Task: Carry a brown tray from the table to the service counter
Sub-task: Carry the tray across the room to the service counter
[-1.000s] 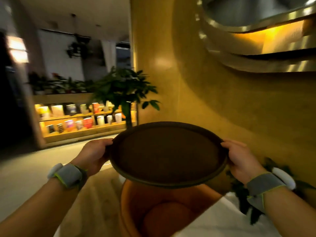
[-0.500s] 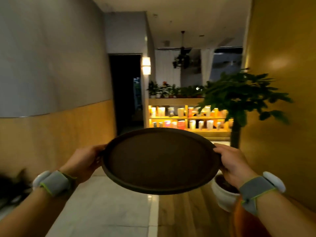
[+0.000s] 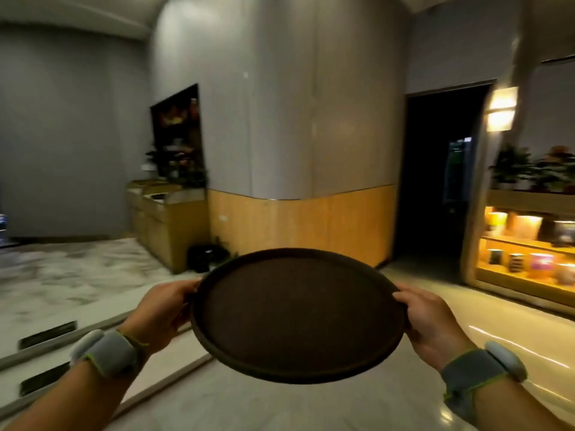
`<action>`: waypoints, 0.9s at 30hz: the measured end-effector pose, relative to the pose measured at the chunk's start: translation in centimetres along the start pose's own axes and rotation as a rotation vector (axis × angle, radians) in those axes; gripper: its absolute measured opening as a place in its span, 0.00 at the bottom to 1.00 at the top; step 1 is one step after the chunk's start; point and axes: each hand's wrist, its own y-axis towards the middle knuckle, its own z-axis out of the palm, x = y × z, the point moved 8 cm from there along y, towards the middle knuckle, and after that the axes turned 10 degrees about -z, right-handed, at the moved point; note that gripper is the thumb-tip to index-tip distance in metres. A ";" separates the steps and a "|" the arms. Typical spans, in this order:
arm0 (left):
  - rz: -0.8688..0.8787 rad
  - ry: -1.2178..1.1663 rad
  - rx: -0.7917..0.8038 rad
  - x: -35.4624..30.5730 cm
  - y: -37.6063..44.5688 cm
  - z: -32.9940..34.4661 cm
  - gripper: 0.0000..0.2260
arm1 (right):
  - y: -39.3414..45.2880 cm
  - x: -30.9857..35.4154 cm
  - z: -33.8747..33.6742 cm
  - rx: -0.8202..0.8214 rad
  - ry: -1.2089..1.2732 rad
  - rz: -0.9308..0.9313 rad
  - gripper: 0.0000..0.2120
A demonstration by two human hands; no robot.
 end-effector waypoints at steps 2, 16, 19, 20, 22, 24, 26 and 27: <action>0.000 -0.014 -0.091 -0.1 0.3 -2.4 0.10 | 2.5 -0.7 3.8 0.084 0.018 0.025 0.17; -0.007 -0.202 -0.541 1.6 -0.1 -18.7 0.13 | 7.3 -3.7 28.2 0.493 0.092 0.089 0.16; 0.004 -0.236 -0.553 1.6 0.9 -22.6 0.15 | 6.6 -4.2 32.9 0.523 0.093 0.094 0.17; 0.012 -0.242 -0.556 1.4 1.3 -23.8 0.15 | 6.6 -4.4 34.5 0.536 0.096 0.096 0.17; 0.024 -0.236 -0.566 0.9 2.2 -25.9 0.14 | 6.5 -4.4 37.2 0.540 0.099 0.098 0.17; 0.035 -0.227 -0.574 0.3 3.1 -27.8 0.13 | 6.3 -4.7 39.9 0.546 0.102 0.095 0.17; 0.037 -0.199 -0.582 -0.4 5.4 -30.8 0.13 | 6.7 -5.5 43.8 0.552 0.096 0.097 0.17; 0.032 -0.190 -0.588 -0.6 5.8 -31.3 0.13 | 6.6 -5.1 44.2 0.554 0.093 0.089 0.17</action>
